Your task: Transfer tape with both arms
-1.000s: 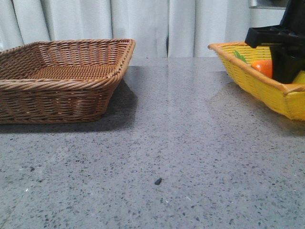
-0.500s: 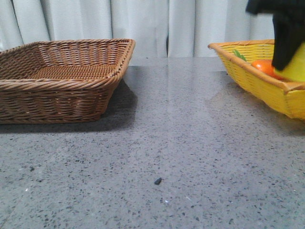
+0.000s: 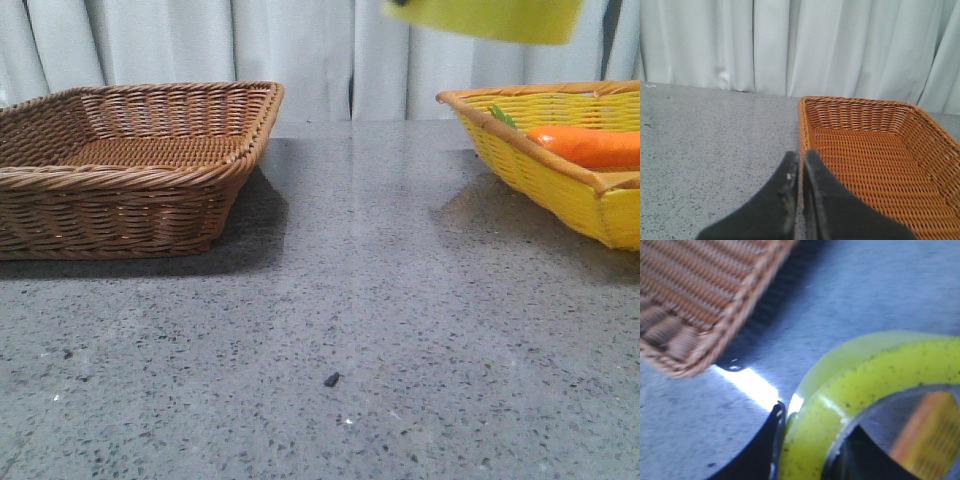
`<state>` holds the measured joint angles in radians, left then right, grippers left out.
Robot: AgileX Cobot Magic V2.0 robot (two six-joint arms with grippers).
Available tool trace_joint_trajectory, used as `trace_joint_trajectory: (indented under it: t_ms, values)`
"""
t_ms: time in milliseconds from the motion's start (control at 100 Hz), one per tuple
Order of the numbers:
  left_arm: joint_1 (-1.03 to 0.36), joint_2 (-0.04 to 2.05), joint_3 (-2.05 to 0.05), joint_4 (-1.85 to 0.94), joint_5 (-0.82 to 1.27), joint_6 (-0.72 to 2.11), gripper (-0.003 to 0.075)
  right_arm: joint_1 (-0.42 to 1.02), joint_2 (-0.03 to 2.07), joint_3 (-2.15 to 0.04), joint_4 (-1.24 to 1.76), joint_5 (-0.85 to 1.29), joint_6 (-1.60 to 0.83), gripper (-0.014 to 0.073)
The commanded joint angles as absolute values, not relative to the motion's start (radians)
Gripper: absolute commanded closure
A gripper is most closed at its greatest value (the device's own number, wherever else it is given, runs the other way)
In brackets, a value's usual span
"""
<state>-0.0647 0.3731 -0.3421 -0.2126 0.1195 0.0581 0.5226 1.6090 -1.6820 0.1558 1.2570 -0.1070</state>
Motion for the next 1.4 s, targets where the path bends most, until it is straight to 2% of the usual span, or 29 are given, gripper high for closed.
trace_joint_trajectory:
  t_ms: [0,310,380,560,630,700,790,860,960,990,1060,1200,1390]
  values:
    - [-0.063,0.387,-0.378,-0.216,0.029,0.058,0.0741,0.544,1.608,-1.718,0.176,1.292,-0.123,0.0668]
    - [-0.063,0.387,-0.378,-0.216,0.017,0.058,0.0741,0.551,1.775,-1.718,0.201,1.298,-0.123,0.0660]
    - [-0.063,0.387,-0.378,-0.216,0.017,0.058,0.0741,0.551,1.801,-1.718,0.201,1.298,-0.123,0.0617]
    - [-0.063,0.387,-0.378,-0.216,0.007,0.058,0.0740,0.551,1.813,-1.718,0.203,1.282,-0.123,0.0410]
    - [-0.063,0.387,-0.378,-0.216,-0.012,0.058,0.0738,0.551,1.807,-1.718,0.203,1.280,-0.123,0.0383]
    - [-0.065,0.387,-0.378,-0.216,-0.048,0.058,0.0721,0.551,1.801,-1.718,0.203,1.280,-0.123,0.0384]
    - [-0.065,0.387,-0.378,-0.216,-0.098,0.058,0.0660,0.551,1.779,-1.720,0.200,1.280,-0.123,0.0384]
    - [-0.065,0.388,-0.386,-0.211,-0.106,0.058,0.0578,0.551,1.752,-1.720,0.194,1.278,-0.123,0.0385]
    - [-0.093,0.414,-0.420,-0.187,-0.077,0.058,0.0398,0.551,1.701,-1.720,0.191,1.278,-0.123,0.0407]
    - [-0.111,0.430,-0.435,-0.187,-0.072,0.058,0.0343,0.551,1.681,-1.720,0.191,1.278,-0.123,0.0427]
    - [-0.157,0.471,-0.471,-0.187,-0.058,0.058,0.0288,0.551,1.636,-1.720,0.188,1.280,-0.123,0.0497]
    - [-0.270,0.581,-0.562,-0.187,-0.025,0.058,0.0305,0.551,1.536,-1.720,0.156,1.253,-0.123,0.0668]
    - [-0.436,0.754,-0.701,-0.169,-0.022,0.058,0.0323,0.551,1.390,-1.718,0.118,1.143,-0.123,0.0667]
